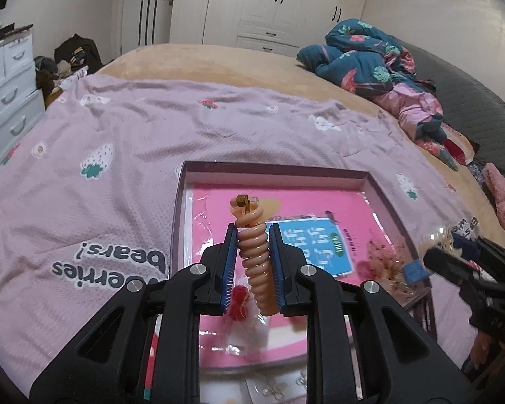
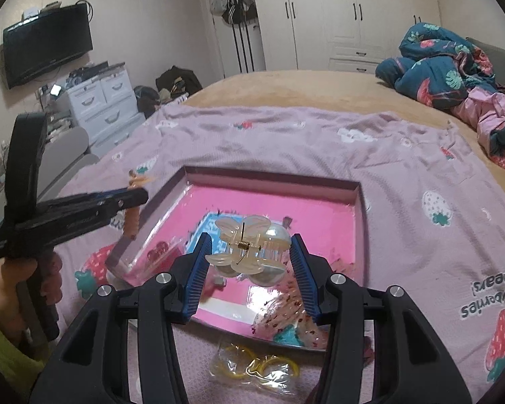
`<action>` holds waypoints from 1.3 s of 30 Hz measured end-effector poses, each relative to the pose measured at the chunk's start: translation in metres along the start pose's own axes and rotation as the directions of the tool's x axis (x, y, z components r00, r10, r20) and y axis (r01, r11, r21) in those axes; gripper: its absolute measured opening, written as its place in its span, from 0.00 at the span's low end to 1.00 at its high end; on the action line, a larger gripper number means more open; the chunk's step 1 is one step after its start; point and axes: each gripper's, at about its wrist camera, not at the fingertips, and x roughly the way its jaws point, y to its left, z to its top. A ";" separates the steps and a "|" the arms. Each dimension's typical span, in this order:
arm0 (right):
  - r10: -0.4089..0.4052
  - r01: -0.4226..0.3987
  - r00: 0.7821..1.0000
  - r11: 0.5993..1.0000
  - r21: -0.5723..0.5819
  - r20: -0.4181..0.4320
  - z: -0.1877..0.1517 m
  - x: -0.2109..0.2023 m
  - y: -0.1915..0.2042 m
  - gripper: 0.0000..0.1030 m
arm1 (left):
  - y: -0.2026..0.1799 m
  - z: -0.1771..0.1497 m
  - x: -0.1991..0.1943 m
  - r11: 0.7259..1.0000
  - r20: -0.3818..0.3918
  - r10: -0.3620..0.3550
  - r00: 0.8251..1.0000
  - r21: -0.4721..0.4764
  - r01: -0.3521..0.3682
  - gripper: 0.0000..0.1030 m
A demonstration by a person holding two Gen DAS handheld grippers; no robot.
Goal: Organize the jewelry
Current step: 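Drop the spiral tie into the tray with left tool while right tool releases claw clip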
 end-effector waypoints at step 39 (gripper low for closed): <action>-0.017 0.018 0.999 0.999 0.032 -0.039 -0.034 0.006 0.009 0.76 | 0.010 -0.012 0.012 1.000 -0.050 0.006 0.999 -0.026 -0.007 0.18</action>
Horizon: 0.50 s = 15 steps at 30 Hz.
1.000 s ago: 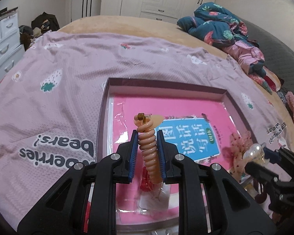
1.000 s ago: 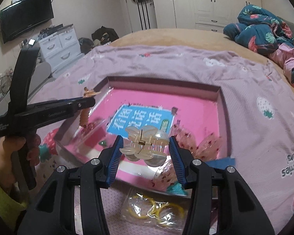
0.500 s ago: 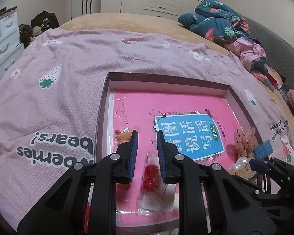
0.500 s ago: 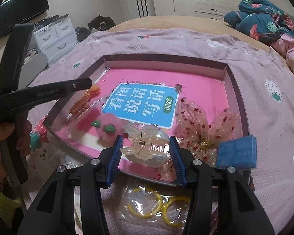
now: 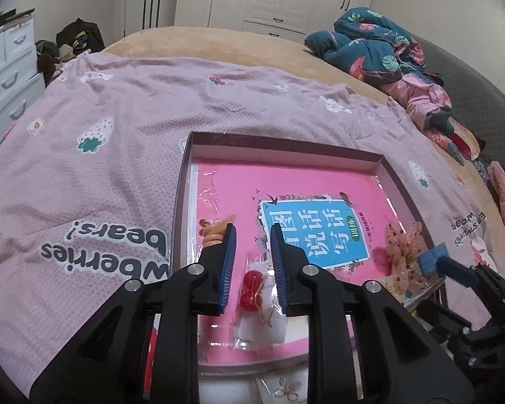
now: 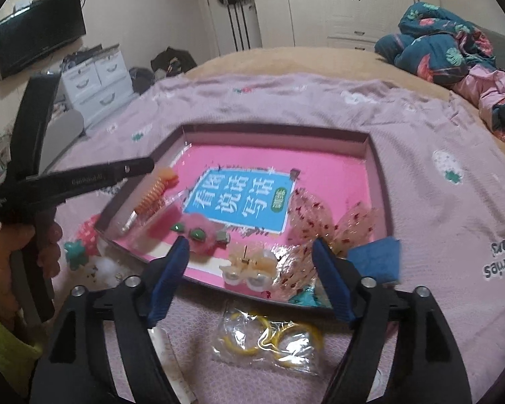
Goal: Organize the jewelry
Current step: 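Drop the spiral tie into the tray with left tool while right tool releases claw clip, then withdraw both tools and move them toward the cream claw clip and dark red clip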
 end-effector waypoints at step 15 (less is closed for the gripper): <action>-0.020 0.020 0.991 1.000 -0.003 0.135 0.009 -0.070 -0.002 0.85 | -0.004 -0.001 -0.076 0.999 0.112 0.008 0.994 -0.032 -0.004 0.62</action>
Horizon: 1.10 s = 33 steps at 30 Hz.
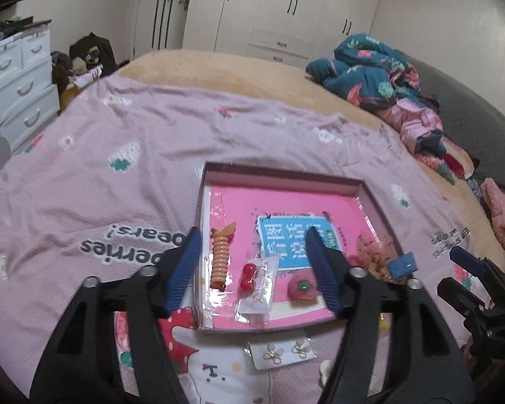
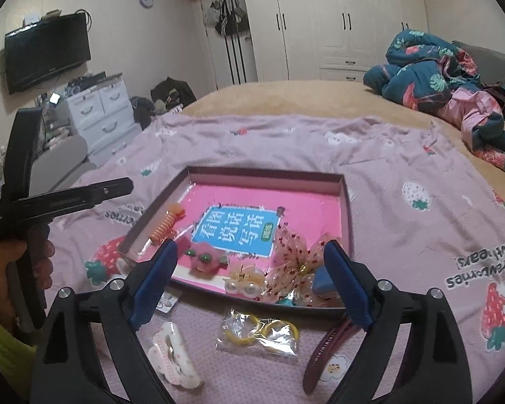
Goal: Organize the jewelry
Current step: 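Withdraw both tools and move them toward the cream claw clip and dark red clip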
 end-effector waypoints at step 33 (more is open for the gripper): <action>-0.037 0.038 0.990 0.999 -0.001 0.137 -0.003 -0.107 -0.007 0.90 | -0.038 -0.039 -0.113 0.998 0.141 -0.019 0.990 0.055 0.011 0.91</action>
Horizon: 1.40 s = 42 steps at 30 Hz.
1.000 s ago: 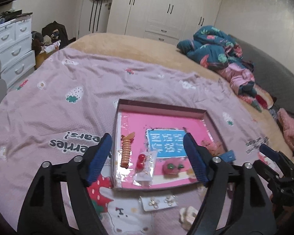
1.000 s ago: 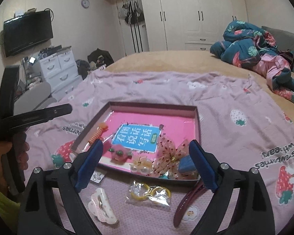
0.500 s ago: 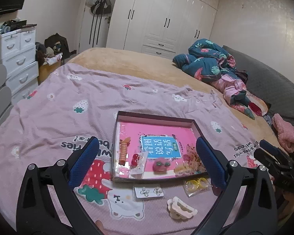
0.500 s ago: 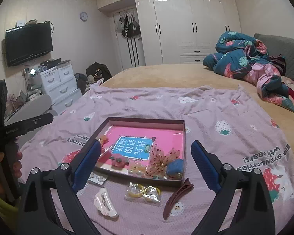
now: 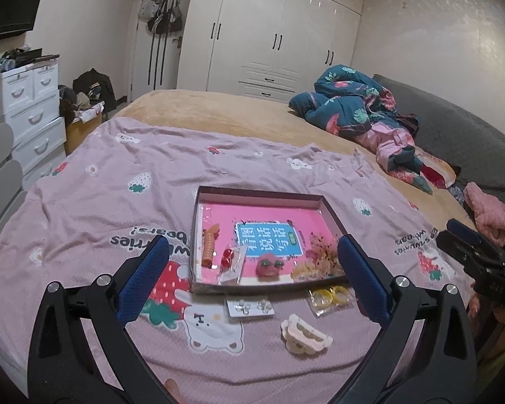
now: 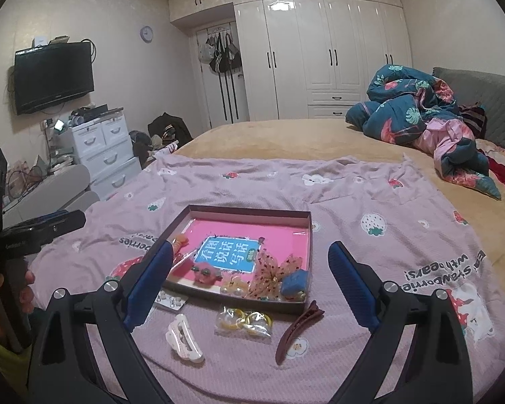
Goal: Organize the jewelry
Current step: 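Withdraw both tools and move them toward the cream claw clip and dark red clip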
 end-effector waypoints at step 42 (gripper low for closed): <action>-0.039 0.037 0.990 0.999 -0.019 -0.139 -0.060 -0.004 -0.007 0.90 | -0.022 -0.061 0.009 0.996 -0.135 -0.023 0.991 0.077 0.034 0.91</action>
